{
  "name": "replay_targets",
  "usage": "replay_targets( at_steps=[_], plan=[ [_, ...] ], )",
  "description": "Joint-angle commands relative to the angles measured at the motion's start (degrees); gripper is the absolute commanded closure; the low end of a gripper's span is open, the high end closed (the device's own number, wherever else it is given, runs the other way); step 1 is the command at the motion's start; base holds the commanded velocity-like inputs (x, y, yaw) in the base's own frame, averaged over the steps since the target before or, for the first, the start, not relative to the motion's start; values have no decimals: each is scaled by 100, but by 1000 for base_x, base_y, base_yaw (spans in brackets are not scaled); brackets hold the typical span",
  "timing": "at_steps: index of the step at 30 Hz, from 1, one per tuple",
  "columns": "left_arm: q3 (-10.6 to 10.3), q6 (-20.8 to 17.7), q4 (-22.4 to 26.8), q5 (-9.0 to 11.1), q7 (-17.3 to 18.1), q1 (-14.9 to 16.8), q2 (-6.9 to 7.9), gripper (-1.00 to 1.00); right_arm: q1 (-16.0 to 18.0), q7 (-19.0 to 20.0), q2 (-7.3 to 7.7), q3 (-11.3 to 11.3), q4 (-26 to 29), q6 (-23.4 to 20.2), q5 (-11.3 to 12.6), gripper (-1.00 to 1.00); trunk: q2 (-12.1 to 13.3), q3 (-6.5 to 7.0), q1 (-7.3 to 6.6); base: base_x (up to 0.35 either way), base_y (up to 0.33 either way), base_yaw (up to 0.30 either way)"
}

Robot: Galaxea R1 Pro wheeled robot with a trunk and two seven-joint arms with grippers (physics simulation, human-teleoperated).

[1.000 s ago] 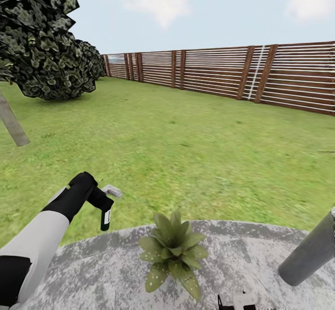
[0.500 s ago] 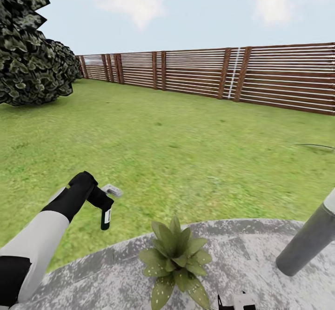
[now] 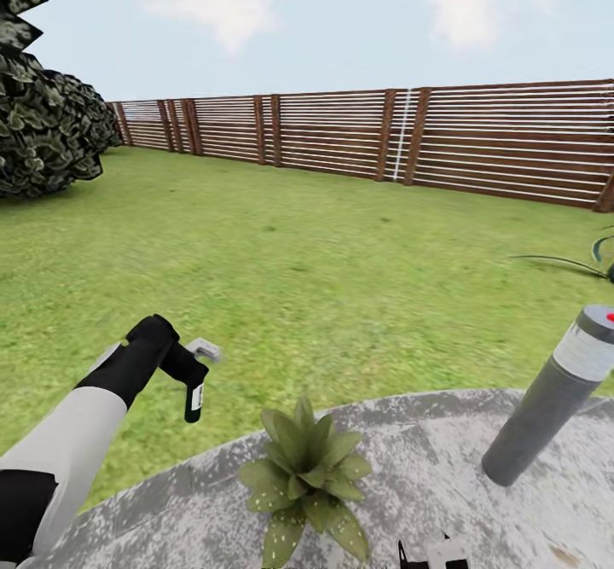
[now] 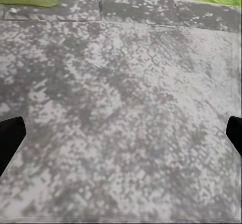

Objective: Pick up the pesticide atomizer in the garden and spray insectifuge to fully cover both potted plants in the garden.

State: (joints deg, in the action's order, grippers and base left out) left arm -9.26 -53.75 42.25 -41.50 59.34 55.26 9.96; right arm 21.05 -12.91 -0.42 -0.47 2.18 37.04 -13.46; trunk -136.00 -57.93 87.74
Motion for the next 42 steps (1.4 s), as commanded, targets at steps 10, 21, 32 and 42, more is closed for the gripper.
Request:
replay_targets(
  at_steps=[10, 21, 32, 42],
  plan=[
    [-21, -30, 11, -51, 60, -4, 4, 100, 5, -54, -2, -6, -5, 5, -61, -100, -2, -5, -2, -125, 169, -138],
    [-23, -31, 11, -51, 60, -7, 5, 100, 5, -54, -2, -6, -7, 5, -59, -100, -2, -5, -2, 22, 69, -128],
    [1, -31, 11, -33, 66, -7, -2, 100, 5, -54, -2, -14, -5, 5, -60, -100, -2, -5, -2, 72, 295, -293],
    [12, -34, 11, -23, 69, -6, -3, 100, 5, -54, -2, -11, -7, 5, -61, -100, -2, -5, -2, 0, 319, -294]
  ],
)
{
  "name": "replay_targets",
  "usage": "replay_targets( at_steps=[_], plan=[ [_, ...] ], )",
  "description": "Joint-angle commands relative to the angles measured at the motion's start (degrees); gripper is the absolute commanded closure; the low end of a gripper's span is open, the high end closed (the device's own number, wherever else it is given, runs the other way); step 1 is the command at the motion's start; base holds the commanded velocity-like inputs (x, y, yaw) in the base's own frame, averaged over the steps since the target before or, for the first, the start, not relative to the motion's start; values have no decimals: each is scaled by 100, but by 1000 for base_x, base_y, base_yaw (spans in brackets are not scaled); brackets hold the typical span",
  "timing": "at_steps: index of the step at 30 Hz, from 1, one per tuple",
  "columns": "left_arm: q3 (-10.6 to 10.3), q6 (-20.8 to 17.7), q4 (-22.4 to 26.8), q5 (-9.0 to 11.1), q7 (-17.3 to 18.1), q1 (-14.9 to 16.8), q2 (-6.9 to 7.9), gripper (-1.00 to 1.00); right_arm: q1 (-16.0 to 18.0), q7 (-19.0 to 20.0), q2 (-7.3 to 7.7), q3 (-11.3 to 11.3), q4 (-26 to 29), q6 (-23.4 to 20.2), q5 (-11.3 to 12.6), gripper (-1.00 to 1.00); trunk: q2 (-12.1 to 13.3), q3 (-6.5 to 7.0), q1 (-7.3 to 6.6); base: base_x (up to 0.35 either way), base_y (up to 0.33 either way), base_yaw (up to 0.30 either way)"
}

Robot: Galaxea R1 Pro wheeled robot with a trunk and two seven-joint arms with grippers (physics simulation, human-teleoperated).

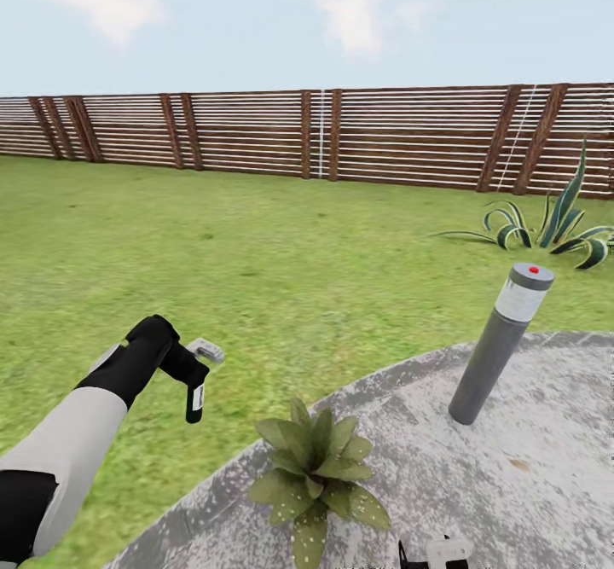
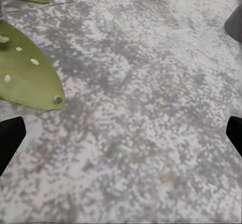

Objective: Pick up the pesticide atomizer in the garden and spray insectifuge to fully cover both potted plants in the garden.

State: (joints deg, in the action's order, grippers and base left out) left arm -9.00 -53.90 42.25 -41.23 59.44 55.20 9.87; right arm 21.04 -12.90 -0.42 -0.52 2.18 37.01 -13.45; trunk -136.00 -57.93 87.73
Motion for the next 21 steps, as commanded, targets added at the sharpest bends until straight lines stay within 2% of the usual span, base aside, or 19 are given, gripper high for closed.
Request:
replay_targets(
  at_steps=[1, 8, 21],
  plan=[
    [-14, -19, 11, -51, 59, 0, 6, 100, 5, -55, -2, -4, -8, 8, -61, -100, -2, -5, -1, 0, 323, -294],
    [-20, -27, 11, -61, 59, 0, 0, 100, 5, -55, -2, -4, -8, 8, -61, -100, -2, -5, -1, -45, 329, -294],
    [-20, -16, -61, -21, 73, -56, 13, 100, 5, -55, -2, -1, -8, 8, -61, -100, -2, -5, -1, -126, 320, -294]
  ],
)
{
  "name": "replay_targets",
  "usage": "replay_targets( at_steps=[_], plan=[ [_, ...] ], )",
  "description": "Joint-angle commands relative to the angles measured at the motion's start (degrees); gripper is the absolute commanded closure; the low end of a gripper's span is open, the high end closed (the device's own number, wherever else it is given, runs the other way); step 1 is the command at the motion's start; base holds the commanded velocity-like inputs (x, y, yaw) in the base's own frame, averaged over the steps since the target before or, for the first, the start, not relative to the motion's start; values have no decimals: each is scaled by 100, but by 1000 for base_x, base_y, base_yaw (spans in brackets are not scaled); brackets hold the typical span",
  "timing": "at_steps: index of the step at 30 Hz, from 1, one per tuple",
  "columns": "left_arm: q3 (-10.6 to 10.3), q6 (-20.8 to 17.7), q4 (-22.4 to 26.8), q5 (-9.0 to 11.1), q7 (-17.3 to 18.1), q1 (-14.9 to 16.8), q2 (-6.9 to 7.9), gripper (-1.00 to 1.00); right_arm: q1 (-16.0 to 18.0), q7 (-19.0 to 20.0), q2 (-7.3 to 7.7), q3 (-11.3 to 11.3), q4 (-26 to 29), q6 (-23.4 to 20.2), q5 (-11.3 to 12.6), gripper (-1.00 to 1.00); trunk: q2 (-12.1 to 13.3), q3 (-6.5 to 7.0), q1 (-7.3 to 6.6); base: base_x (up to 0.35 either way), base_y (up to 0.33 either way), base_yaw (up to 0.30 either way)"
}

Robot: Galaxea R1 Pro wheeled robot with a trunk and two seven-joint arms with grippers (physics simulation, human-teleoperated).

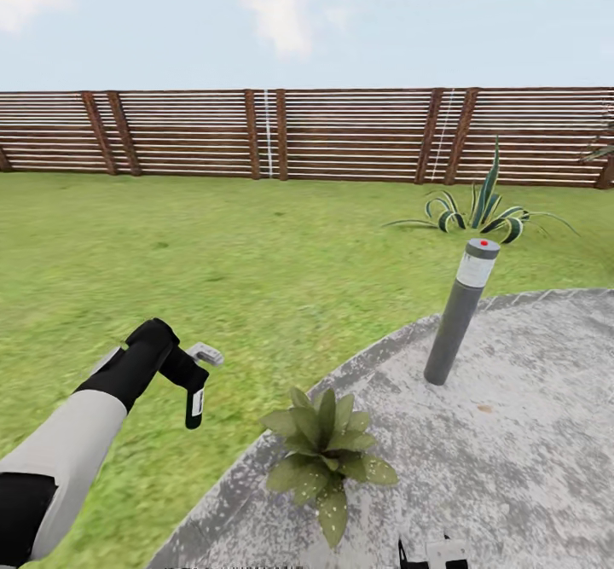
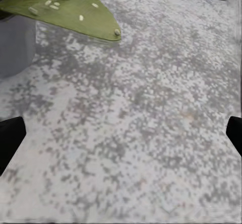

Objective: Pick up the pesticide atomizer in the garden and spray insectifuge to fully cover both potted plants in the garden.

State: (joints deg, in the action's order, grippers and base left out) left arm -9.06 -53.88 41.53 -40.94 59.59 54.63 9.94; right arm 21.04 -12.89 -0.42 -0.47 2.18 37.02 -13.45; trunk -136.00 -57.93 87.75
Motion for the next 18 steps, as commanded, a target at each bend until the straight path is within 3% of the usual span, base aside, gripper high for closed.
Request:
replay_targets(
  at_steps=[1, 4, 7, 14, 17, 18],
  plan=[
    [-15, -15, 5, -45, 60, -27, 2, 100, 5, -55, -2, -6, -7, 7, -61, -100, -2, -5, -3, -209, 258, -294],
    [-22, 4, 9, -31, 57, -148, -55, 100, 5, -55, -2, -6, -7, 7, -61, -100, -2, -5, -3, -214, 222, -294],
    [-10, 36, -6, -33, 35, -242, -223, 100, 5, -55, -2, -6, -7, 7, -61, -100, -2, -5, -3, -82, 80, -294],
    [59, 85, 0, -31, 10, -652, -249, 100, 5, -55, -2, -6, -7, 7, -61, -100, -2, -5, -3, -7, 6, -294],
    [392, 177, -4, -29, 5, -707, -243, 100, 5, -55, -2, -6, -7, 7, -61, -100, -2, -5, -3, 0, 0, -165],
    [599, 194, -4, -29, 3, -718, -241, 100, 5, -55, -2, -6, -7, 7, -61, -100, -2, -5, -3, 0, 0, -47]
  ],
)
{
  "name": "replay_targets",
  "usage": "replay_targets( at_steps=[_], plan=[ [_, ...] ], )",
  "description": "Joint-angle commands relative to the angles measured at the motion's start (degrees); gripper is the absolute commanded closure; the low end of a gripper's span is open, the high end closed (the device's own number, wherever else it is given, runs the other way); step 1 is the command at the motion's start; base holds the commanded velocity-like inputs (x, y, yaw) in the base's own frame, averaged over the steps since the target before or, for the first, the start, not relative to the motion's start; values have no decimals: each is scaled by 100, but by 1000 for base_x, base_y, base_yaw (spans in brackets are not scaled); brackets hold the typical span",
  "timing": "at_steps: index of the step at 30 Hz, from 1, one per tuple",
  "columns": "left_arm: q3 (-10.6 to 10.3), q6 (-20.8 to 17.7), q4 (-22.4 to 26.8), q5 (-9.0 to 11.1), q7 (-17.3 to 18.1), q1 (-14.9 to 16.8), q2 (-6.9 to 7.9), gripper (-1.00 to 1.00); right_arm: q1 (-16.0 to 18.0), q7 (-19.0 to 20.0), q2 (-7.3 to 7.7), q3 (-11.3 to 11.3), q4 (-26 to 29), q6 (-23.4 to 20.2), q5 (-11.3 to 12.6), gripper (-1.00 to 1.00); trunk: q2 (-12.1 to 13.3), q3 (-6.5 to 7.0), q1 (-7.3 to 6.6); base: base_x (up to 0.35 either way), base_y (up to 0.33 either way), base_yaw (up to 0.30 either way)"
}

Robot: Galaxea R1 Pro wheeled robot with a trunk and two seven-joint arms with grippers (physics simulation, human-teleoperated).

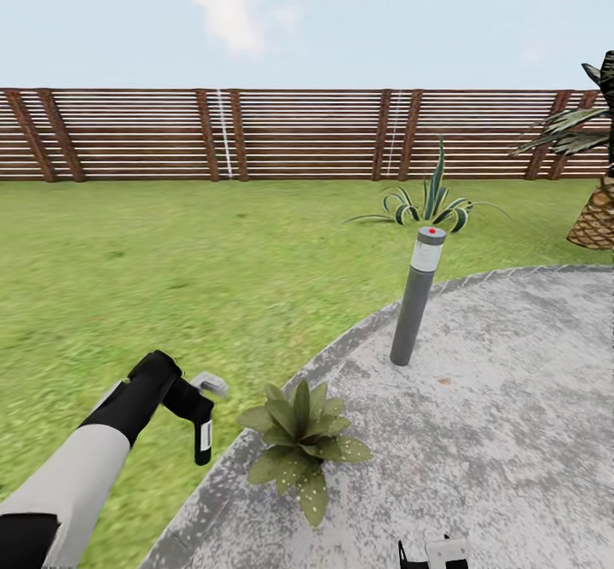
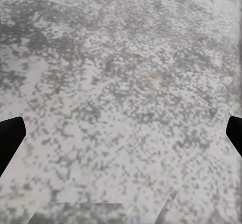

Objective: Pick up the pesticide atomizer in the garden and spray insectifuge to fully cover both potted plants in the garden.

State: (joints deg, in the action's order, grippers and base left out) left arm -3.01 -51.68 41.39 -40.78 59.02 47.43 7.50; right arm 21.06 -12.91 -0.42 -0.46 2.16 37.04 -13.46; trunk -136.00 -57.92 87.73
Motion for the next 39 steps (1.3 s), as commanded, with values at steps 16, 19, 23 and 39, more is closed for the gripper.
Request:
replay_targets(
  at_steps=[16, 19, 23, 39],
  plan=[
    [512, 1764, -1010, -46, -357, -463, -32, 100, 4, -54, -2, -13, -5, 5, -60, -100, -2, -6, -1, 0, 0, -2],
    [510, 1806, -1116, -81, -378, -469, 21, 100, 4, -54, -2, -14, -5, 5, -60, -100, -2, -6, -1, 0, 0, 0],
    [444, 1858, -1262, -365, -390, -592, -12, 100, 4, -54, 0, -15, -6, 5, -60, -100, -2, -6, -1, 0, 0, 0],
    [305, 2263, -1228, -657, -389, -973, -335, 100, 4, -63, 7, -15, -10, 5, -54, -100, -2, -6, -1, 0, 0, 0]
  ],
)
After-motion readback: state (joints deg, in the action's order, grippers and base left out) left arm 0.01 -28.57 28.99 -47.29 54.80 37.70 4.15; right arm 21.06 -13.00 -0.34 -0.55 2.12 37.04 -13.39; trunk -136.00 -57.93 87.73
